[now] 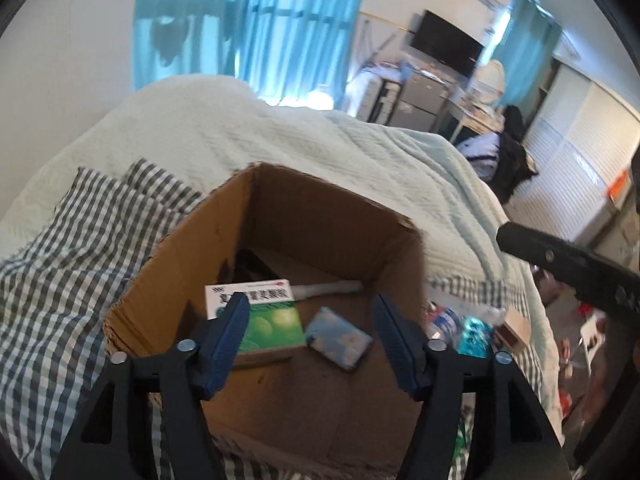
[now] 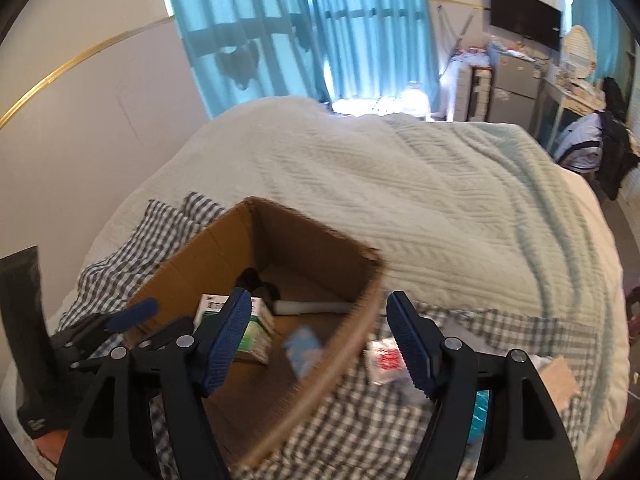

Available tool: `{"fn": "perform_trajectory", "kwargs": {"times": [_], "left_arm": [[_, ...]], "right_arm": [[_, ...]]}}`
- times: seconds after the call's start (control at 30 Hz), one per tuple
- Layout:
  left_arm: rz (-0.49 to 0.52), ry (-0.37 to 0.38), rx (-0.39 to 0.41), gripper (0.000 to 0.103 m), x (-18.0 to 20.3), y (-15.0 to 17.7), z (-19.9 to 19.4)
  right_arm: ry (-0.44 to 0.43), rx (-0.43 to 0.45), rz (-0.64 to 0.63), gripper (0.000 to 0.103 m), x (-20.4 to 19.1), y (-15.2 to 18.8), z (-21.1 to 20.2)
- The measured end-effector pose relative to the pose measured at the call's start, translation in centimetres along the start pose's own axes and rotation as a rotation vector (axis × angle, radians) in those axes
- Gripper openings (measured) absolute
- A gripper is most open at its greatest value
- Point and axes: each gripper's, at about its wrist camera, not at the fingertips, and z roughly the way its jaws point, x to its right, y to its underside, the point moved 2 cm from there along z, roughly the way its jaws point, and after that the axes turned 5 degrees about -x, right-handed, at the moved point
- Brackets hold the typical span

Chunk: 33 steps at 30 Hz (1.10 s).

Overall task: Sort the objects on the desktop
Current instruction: 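Carry both items over the cardboard box and release them inside, then reach the left gripper to the tape roll while the right reaches the white tube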

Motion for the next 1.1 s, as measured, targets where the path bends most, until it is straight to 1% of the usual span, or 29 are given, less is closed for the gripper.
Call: {"fn": "perform_trajectory", "kwargs": {"times": [0.03, 0.1, 0.2, 0.27, 0.3, 0.33, 0.37, 0.4, 0.5, 0.6, 0.67, 0.7, 0.73, 0.83, 0.87, 0.97, 1.1], "left_arm": [[0.008, 0.002, 0.005, 0.073, 0.5, 0.3, -0.5], [0.02, 0.025, 0.014, 0.081, 1.9, 1.0, -1.4], [0.04, 0.057, 0.014, 0.083, 4.2, 2.1, -2.2], [0.069, 0.075, 0.003, 0.083, 6.4, 2.8, -2.4], [0.081, 0.082, -0.002, 0.086, 7.3, 3.1, -2.5], [0.092, 0.089, -0.006, 0.087, 8.3, 3.5, -2.5], [0.106, 0.103, -0.009, 0.092, 9.5, 3.9, -2.4], [0.114, 0.114, -0.012, 0.095, 10.4, 4.3, -2.2], [0.153, 0.15, -0.033, 0.096, 13.4, 5.7, -1.3], [0.209, 0.175, -0.068, 0.096, 16.1, 7.4, 0.6], [0.259, 0.193, -0.088, 0.096, 17.9, 8.7, 2.3], [0.276, 0.191, -0.096, 0.096, 18.5, 9.2, 3.0], [0.289, 0.187, -0.115, 0.097, 19.4, 9.9, 4.2], [0.329, 0.221, -0.161, 0.097, 21.2, 11.9, 7.1], [0.34, 0.217, -0.172, 0.097, 21.6, 12.4, 7.9], [0.37, 0.221, -0.209, 0.097, 22.6, 13.8, 10.4], [0.39, 0.216, -0.242, 0.097, 23.7, 14.8, 13.3]], "right_arm": [[0.017, 0.002, 0.005, 0.07, 0.8, 0.4, -0.8], [0.044, 0.006, 0.012, 0.07, 2.2, 1.4, -2.0], [0.101, 0.004, 0.028, 0.07, 5.0, 3.5, -3.7], [0.112, -0.004, 0.048, 0.07, 6.6, 4.6, -4.4], [0.128, -0.007, 0.069, 0.07, 7.9, 5.5, -4.9], [0.137, -0.01, 0.083, 0.073, 8.8, 6.2, -5.2], [0.148, -0.017, 0.1, 0.08, 10.0, 6.9, -5.5], [0.156, -0.013, 0.114, 0.081, 11.1, 7.5, -6.0], [0.184, -0.001, 0.146, 0.081, 13.8, 9.0, -6.8], [0.213, 0.008, 0.2, 0.081, 17.0, 10.7, -7.1], [0.218, 0.006, 0.248, 0.082, 19.1, 12.0, -6.9], [0.221, 0.004, 0.272, 0.082, 20.0, 12.6, -6.7], [0.226, -0.002, 0.296, 0.082, 21.1, 13.2, -6.4], [0.252, -0.022, 0.346, 0.082, 23.5, 14.8, -5.3], [0.257, -0.029, 0.361, 0.082, 24.1, 15.3, -5.0], [0.265, -0.072, 0.428, 0.081, 26.6, 16.7, -3.2], [0.284, -0.131, 0.475, 0.081, 28.7, 18.1, -0.6]]}}
